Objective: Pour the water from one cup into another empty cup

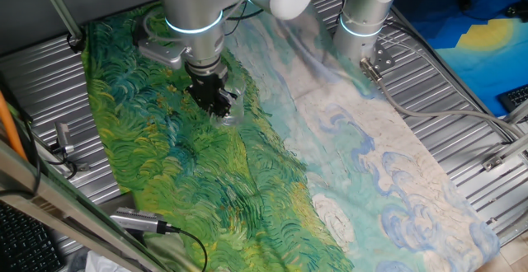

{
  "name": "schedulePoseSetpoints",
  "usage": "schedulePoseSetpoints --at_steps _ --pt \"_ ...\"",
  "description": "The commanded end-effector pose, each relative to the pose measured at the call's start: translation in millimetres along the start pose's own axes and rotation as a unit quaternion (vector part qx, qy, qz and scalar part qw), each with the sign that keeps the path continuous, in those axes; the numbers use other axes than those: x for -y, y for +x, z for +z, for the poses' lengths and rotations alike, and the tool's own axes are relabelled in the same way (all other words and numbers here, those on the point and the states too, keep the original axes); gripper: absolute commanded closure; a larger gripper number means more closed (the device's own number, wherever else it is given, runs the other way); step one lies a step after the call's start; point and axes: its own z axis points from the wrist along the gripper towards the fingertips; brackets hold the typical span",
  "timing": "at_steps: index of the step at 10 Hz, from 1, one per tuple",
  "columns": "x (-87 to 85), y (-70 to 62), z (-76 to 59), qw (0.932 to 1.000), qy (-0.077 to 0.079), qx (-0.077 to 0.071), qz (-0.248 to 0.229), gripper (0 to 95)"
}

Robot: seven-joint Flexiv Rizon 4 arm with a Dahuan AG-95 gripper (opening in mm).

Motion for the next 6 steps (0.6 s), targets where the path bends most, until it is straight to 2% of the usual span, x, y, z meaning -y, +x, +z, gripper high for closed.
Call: schedulePoseSetpoints --at_steps 1,6 --pt "-0.2 -0.7 0.9 1.0 -0.008 0.005 0.002 95.0" --pt "0.1 -0.4 1.6 0.9993 -0.032 0.021 0.003 95.0"
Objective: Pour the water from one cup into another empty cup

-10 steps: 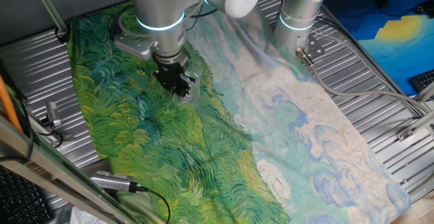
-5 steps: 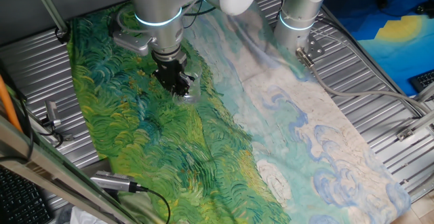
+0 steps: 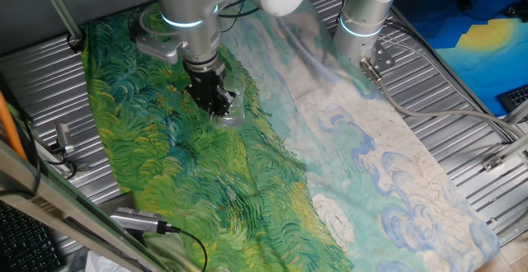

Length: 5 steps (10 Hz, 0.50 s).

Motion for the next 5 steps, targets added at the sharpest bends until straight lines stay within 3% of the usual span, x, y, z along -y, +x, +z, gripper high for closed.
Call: schedulePoseSetpoints --at_steps 1,5 --pt "-0.6 -0.7 0.1 1.0 -0.005 0.002 -0.001 95.0" --pt "-0.6 -0.7 0.1 0.9999 -0.01 0.002 -0.003 95.0"
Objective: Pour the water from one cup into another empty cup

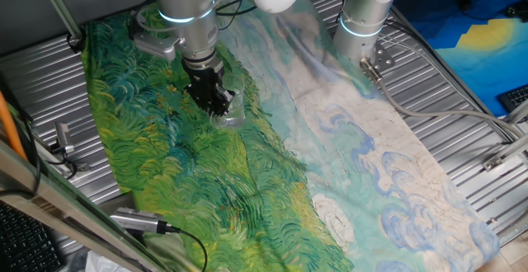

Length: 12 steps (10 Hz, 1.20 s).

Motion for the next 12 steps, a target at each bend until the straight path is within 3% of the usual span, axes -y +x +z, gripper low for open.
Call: schedulePoseSetpoints --at_steps 1,7,9,12 --pt "-0.1 -0.1 -0.4 1.0 0.001 -0.003 0.001 95.0" --pt "0.2 -0.7 -1.0 1.0 0.005 -0.003 0.002 95.0" --pt "0.4 -1.6 -1.6 0.9993 0.028 -0.017 -0.018 95.0" --pt "0.4 -1.6 -1.6 0.999 0.035 -0.022 -0.018 95.0"
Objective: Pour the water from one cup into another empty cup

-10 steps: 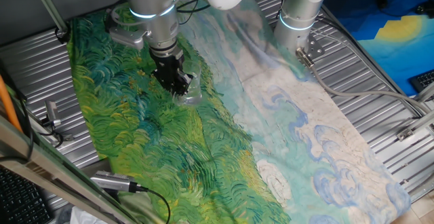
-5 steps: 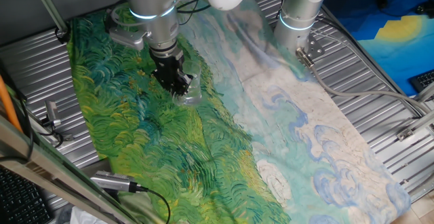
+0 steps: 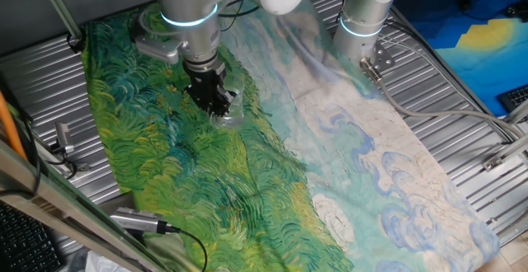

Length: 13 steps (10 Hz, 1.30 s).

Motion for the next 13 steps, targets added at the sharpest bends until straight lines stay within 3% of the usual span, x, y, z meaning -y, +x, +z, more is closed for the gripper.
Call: schedulePoseSetpoints --at_steps 1,5,6,8,13 --pt "0.7 -0.2 0.1 0.9999 0.005 -0.005 0.008 95.0" --pt "0.7 -0.2 0.1 0.9994 0.019 -0.016 0.023 95.0" --pt "0.7 -0.2 0.1 0.9985 0.033 -0.026 0.035 95.0" --pt "0.7 -0.2 0.1 0.9966 0.042 -0.029 0.065 95.0" --pt "0.7 -0.2 0.1 0.9967 0.038 -0.025 0.067 95.0"
